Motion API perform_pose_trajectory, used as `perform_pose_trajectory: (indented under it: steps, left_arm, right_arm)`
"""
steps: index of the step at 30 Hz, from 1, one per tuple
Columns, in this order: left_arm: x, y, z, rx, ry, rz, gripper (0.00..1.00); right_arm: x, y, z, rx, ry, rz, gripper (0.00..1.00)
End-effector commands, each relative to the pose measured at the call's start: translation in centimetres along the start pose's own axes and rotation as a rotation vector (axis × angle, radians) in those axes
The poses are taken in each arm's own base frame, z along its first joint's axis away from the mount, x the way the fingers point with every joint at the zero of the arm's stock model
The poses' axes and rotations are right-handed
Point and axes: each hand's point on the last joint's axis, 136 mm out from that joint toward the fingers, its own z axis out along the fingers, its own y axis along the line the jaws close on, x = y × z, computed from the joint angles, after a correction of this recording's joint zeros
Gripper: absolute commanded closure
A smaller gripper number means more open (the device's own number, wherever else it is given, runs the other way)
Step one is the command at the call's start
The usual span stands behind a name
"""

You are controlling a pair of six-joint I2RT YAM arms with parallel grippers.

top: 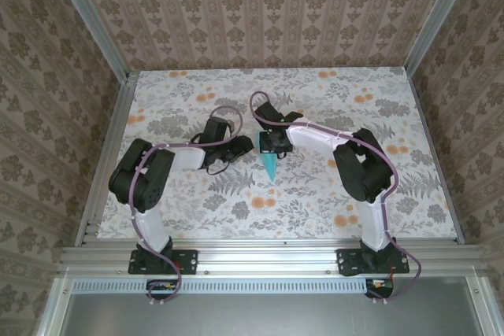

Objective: Fold a paper plane with a square sheet of paper (pick it up from the middle)

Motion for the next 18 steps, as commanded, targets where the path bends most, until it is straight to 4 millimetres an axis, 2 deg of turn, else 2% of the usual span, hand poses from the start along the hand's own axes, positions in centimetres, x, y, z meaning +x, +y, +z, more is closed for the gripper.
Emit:
perform_pose_trajectory:
  steps: [1, 5, 10, 18]
  left_arm:
    - [-1.5, -0.7, -2.8, 0.005, -0.043, 0.027, 0.46]
    - [-2.9, 1.3, -4.7, -0.069, -0.086, 0.019, 0.35]
    - [-3.4, 3.4, -6.1, -0.154, -0.104, 0.011, 0.29]
    - [-3.6, 4.5, -6.7, -0.231, -0.108, 0.028, 0.26]
  right_arm:
    - [-1.6, -3.3, -2.6, 0.169, -0.038, -0.081, 0.99]
    - [-3.5, -6.1, -3.1, 0.253, -0.054, -0.088, 0.98]
    - [-5.5, -8.7, -1.4, 0.308, -0.042, -0.067, 0.96]
    - [-7.8, -9.9, 1.3, 0.309, -0.037, -0.038, 0.93]
